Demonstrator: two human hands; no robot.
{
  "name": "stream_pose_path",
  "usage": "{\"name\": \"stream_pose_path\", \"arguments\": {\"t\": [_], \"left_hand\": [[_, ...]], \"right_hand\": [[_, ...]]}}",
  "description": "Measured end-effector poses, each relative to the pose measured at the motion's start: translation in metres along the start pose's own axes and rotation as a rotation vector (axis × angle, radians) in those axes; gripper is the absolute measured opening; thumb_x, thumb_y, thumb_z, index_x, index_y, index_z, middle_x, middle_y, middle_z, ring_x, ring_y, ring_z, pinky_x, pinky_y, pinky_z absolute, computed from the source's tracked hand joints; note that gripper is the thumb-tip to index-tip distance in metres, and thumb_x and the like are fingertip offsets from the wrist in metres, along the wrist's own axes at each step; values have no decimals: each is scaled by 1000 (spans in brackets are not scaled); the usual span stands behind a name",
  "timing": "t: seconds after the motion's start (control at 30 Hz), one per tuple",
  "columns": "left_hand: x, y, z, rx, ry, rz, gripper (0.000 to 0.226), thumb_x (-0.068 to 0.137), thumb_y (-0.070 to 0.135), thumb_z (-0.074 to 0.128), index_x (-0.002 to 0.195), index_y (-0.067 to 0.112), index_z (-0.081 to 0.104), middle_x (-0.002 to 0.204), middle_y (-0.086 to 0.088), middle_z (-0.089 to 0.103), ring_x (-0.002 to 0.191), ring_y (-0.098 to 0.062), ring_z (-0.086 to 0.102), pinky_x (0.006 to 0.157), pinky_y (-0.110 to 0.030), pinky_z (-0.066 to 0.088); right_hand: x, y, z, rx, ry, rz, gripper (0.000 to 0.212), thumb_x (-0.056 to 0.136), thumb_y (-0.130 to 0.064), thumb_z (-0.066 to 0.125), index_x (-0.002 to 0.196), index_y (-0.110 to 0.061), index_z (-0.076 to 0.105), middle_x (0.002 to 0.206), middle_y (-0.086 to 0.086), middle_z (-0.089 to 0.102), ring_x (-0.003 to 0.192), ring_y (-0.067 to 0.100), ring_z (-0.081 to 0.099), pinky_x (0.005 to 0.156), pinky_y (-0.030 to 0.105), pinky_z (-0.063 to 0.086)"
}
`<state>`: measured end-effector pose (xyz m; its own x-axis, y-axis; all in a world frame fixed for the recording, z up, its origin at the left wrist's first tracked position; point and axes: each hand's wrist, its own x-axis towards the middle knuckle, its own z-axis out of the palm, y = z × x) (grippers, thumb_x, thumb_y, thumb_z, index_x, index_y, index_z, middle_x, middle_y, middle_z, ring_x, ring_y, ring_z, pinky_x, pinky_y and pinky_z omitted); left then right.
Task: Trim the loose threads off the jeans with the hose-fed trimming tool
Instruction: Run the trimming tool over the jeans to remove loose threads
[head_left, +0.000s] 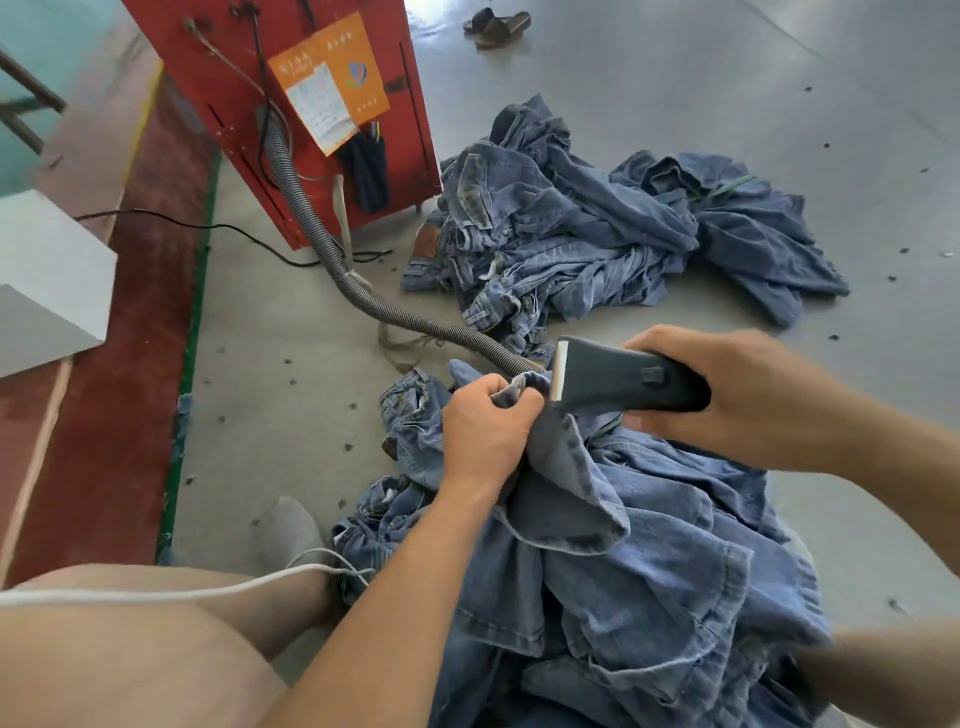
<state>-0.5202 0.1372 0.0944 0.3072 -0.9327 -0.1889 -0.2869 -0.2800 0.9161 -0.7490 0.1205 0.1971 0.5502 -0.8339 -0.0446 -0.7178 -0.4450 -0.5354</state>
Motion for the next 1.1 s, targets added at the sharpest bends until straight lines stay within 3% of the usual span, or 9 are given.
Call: {"name": "stream_pose_path", "arguments": {"t": [0.1,0.27,0.4,0.53,0.67,0.83,0.93,1.0,1.1], "left_hand": [[3,-2,10,-197,-81,-170,34,83,16,75,63,16,47,65,-9,47,68,-18,42,63,-38,40],[-3,5,18,-582,-297,-331,13,92,6,74,104,3,69,96,-16,72,90,-25,67,91,-45,56],[-1,11,10,-682,-477,-433,7,95,5,68,89,4,71,83,-12,73,72,-19,70,74,-30,60],[2,11,-8,-724,-660,-437,17,92,14,64,99,0,69,89,-15,67,76,-21,65,80,-32,53],[5,12,-7,-731,-586,-444,24,103,14,56,87,4,71,73,-8,71,59,-13,67,62,-25,59],[10,18,7,-708,-468,-403,16,102,10,61,111,-2,66,86,-11,68,68,-15,65,66,-25,60],[14,23,4,-876,-487,-414,17,102,5,55,110,-4,67,92,-14,73,80,-19,71,74,-29,63],[15,24,0,-964,-517,-416,19,103,3,49,109,-3,66,97,-17,72,87,-23,72,81,-33,63],[13,24,-2,-828,-608,-286,34,106,0,39,131,-12,58,115,-22,67,104,-27,66,96,-36,56]], "right_hand": [[4,1,11,10,28,26,29,84,-49,74,108,-44,59,80,-22,65,78,-5,59,68,13,43],[12,16,11,-67,65,135,25,87,-45,75,103,-37,58,76,-16,61,72,0,57,62,21,42],[14,17,15,-85,77,147,27,85,-48,73,99,-45,50,74,-21,57,70,1,56,60,27,42],[20,21,19,-114,61,249,26,91,-42,74,104,-35,53,82,-10,59,79,24,57,68,39,45],[18,20,7,-81,62,237,26,89,-46,73,105,-33,57,83,-14,61,77,14,58,67,37,46],[7,5,-12,-59,75,129,30,80,-58,69,101,-41,56,80,-18,64,73,1,60,61,31,48],[7,-1,-12,-98,-2,113,25,79,-54,69,90,-39,53,86,-29,61,76,-7,57,57,21,37],[8,3,-8,-130,-54,146,27,80,-54,70,84,-34,53,76,-19,63,76,-6,57,55,22,35],[12,9,-5,-170,-69,189,27,81,-54,70,82,-33,53,69,-13,61,67,2,56,56,26,37]]}}
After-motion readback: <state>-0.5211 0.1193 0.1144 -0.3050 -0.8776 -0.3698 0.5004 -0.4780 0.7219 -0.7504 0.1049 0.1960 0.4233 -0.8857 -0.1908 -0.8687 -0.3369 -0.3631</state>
